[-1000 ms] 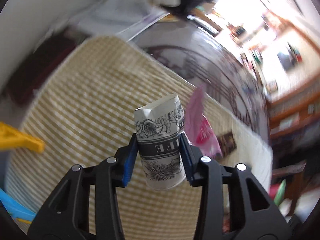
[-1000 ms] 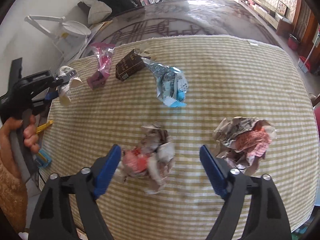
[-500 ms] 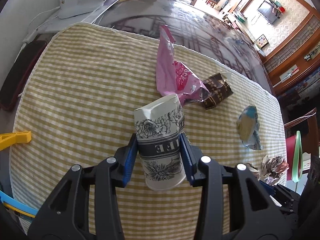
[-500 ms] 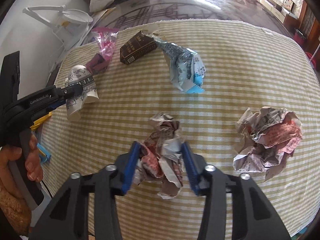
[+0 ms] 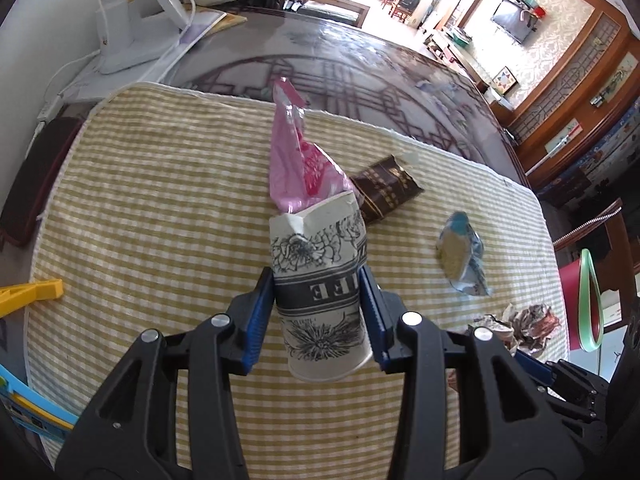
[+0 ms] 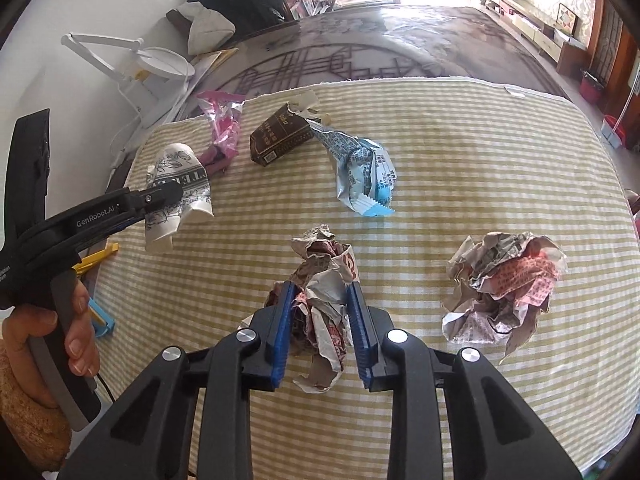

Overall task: Collect trash
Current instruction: 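Hold the foil wrapper with right tool while left regrasps and lifts the paper cup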

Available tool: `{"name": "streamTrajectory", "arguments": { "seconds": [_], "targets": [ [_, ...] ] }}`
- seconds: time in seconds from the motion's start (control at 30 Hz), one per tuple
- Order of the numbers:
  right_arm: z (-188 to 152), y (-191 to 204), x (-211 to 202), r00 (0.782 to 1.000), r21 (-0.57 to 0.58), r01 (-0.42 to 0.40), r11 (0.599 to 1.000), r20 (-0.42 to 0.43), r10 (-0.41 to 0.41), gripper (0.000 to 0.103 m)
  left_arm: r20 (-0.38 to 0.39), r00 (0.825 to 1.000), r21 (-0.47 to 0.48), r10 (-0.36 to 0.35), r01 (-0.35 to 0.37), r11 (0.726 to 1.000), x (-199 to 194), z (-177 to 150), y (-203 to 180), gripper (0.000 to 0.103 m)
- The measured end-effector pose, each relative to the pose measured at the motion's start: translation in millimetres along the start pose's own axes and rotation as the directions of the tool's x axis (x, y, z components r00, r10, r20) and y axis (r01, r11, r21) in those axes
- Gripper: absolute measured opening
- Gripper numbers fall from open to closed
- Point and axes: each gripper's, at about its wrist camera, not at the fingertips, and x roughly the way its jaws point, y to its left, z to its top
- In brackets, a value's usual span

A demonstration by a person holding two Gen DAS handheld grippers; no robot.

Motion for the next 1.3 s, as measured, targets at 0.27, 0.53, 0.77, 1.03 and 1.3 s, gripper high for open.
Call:
{"name": "streamTrajectory", "arguments": {
  "seconds": [0.27, 0.53, 0.77, 1.03, 1.3],
  "targets": [
    [0, -2, -8, 1.0, 0.008, -0.001, 1.0, 0.021, 0.001, 0.026, 0.031, 0.999, 0.028, -0.018, 0.017, 0.999, -9, 0, -11, 0.04],
    [-2, -6, -22, 0.998, 0.025, 0.004, 1.0, 0.062, -0.005, 0.026, 0.049, 0.997, 0.041, -0.051, 0.049, 0.998, -17, 1, -20, 0.038],
    [-2, -9, -38, 0.995, 0.029, 0.004, 1.0, 0.103, -0.007, 0.026, 0.045, 0.996, 0.054, -0.077, 0.075, 0.996, -24, -2, -29, 0.025],
    [-8, -20, -57, 0.991, 0.043, 0.011, 0.999, 0.133, -0.016, 0.026, 0.071, 0.997, 0.012, -0.031, 0.03, 0.999, -22, -5, -27, 0.054],
    [-24, -31, -57, 0.994, 0.078, 0.0, 0.997, 0.112, -0.009, 0.026, -0.046, 0.998, -0.13, 0.032, -0.037, 0.991, 17, -11, 7, 0.076]
  ]
}}
